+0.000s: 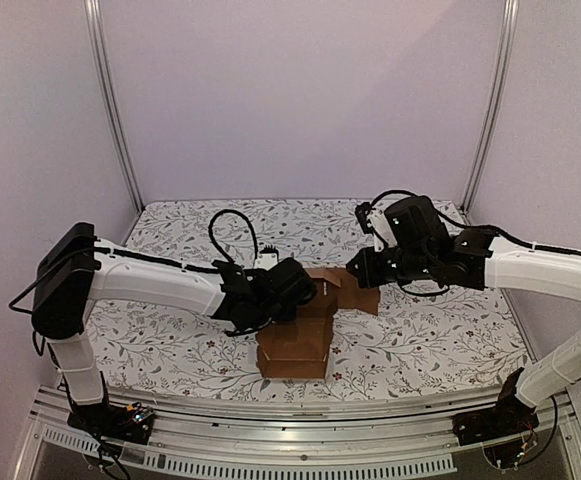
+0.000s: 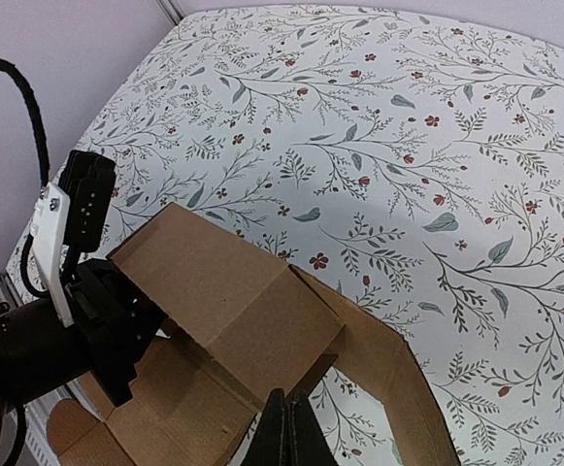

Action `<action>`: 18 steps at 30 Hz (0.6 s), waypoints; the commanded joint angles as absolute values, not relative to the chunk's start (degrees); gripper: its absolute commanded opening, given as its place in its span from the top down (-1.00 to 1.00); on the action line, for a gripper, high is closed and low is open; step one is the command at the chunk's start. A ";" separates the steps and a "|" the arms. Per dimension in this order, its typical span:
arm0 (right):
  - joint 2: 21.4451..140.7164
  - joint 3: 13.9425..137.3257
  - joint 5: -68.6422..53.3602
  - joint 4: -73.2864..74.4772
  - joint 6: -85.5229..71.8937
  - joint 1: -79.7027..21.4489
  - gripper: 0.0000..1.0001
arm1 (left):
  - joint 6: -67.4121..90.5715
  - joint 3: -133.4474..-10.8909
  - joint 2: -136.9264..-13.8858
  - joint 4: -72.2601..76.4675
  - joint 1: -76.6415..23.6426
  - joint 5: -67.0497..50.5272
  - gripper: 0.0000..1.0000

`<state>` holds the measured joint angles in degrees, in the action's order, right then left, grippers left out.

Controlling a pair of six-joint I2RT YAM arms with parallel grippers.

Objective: Fold the paper box

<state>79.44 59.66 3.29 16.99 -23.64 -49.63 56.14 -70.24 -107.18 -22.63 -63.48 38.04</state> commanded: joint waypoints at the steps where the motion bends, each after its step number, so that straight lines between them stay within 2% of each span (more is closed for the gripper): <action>1: 82.63 61.42 6.00 15.08 -25.54 -49.91 1.00 | 59.30 -71.02 -107.53 -27.16 -64.34 33.84 1.00; 18: 90.17 61.62 2.29 10.45 -27.62 -51.37 1.00 | 57.97 -70.75 -106.13 -25.22 -64.42 32.32 1.00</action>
<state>88.51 60.64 3.81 12.21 -26.22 -50.26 58.15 -70.26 -107.18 -25.78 -63.53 33.36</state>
